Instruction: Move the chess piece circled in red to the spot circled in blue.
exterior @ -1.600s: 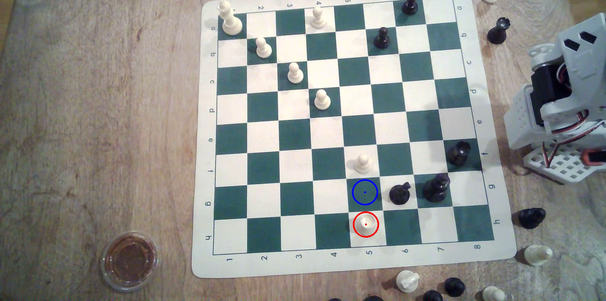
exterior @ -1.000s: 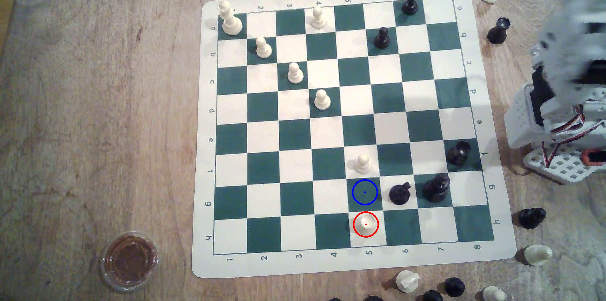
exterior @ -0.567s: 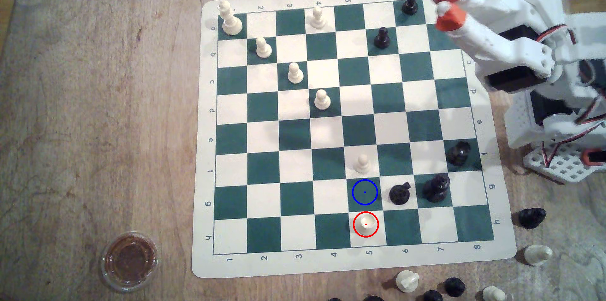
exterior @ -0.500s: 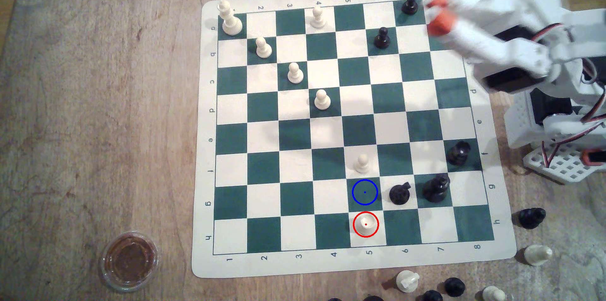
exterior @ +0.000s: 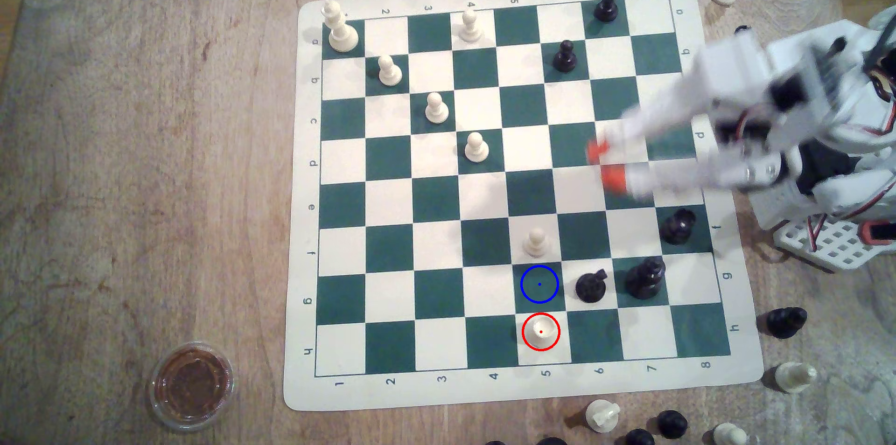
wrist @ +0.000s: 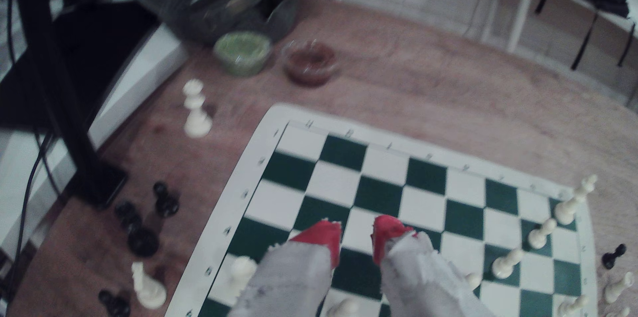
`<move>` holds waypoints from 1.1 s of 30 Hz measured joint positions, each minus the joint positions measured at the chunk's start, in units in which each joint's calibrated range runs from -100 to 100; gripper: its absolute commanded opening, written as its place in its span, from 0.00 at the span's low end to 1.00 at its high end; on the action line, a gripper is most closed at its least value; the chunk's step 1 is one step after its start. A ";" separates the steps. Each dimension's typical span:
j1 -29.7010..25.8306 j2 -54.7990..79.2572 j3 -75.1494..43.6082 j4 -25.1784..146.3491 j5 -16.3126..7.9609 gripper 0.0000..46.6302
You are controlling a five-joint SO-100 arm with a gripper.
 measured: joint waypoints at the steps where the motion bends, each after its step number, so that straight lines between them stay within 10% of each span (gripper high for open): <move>1: -0.81 1.68 -0.72 1.20 -0.10 0.22; 14: -10.40 28.57 -9.04 6.29 -1.12 0.29; 33: -9.66 51.78 -13.47 -5.18 -0.83 0.30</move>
